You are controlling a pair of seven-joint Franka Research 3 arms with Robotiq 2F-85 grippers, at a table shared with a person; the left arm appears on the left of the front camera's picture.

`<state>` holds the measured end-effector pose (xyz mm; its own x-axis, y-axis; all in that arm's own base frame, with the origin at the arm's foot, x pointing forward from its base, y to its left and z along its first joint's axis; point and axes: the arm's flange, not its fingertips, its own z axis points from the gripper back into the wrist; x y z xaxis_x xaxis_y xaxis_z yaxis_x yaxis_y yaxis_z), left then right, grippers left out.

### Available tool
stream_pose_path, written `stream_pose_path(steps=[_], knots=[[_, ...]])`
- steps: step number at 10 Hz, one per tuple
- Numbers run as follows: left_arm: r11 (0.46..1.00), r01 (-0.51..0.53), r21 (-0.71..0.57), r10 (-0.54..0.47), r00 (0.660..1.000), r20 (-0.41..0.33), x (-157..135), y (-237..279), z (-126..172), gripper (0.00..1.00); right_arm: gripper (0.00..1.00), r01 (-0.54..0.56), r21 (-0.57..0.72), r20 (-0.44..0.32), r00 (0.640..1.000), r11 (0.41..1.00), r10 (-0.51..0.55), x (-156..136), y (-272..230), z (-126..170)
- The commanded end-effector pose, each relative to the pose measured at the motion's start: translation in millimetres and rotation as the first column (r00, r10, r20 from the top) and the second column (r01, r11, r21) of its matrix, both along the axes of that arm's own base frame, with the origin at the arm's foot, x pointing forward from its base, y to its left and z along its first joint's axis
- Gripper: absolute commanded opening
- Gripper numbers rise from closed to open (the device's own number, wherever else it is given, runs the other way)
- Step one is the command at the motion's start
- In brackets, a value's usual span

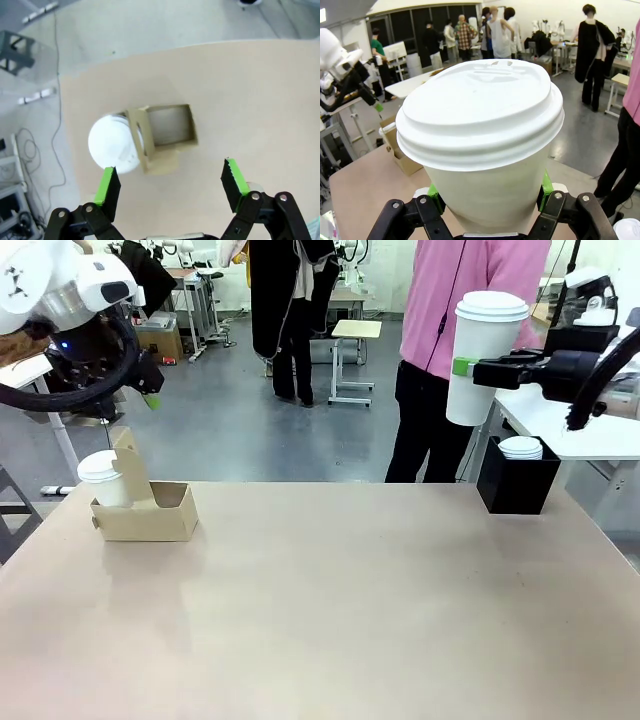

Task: Pour a drink into a cup and package it in a carrier.
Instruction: Position the Cup Carrier in the center of the table.

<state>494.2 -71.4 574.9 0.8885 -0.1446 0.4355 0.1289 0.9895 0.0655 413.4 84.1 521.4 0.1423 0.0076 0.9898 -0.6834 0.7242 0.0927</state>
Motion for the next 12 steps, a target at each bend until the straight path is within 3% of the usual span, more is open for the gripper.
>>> stream_pose_path(steps=[1,4,5,6,8,12], knots=[[0.995,-0.101,0.010,0.102,0.993,-0.057,31,6,-8,1.00,0.80,-0.006,0.011,0.002,1.000,1.000,0.006,0,1,1],[0.986,-0.168,0.007,0.168,0.984,-0.068,43,21,-26,1.00,0.80,-0.006,0.011,0.002,1.000,1.000,0.006,0,1,1],[0.989,-0.146,-0.016,0.143,0.984,-0.110,35,16,-24,1.00,0.80,-0.006,0.011,0.002,1.000,1.000,0.006,0,1,1],[0.992,-0.125,-0.005,0.124,0.989,-0.075,46,24,-35,1.00,0.80,-0.006,0.011,0.002,1.000,1.000,0.006,0,1,1],[0.992,-0.129,-0.007,0.128,0.988,-0.087,44,21,-34,1.00,0.80,-0.006,0.011,0.002,1.000,1.000,0.006,0,1,1],[0.987,-0.159,0.006,0.157,0.967,-0.200,48,22,-50,1.00,0.80,-0.006,0.011,0.002,1.000,1.000,0.006,0,1,1]])
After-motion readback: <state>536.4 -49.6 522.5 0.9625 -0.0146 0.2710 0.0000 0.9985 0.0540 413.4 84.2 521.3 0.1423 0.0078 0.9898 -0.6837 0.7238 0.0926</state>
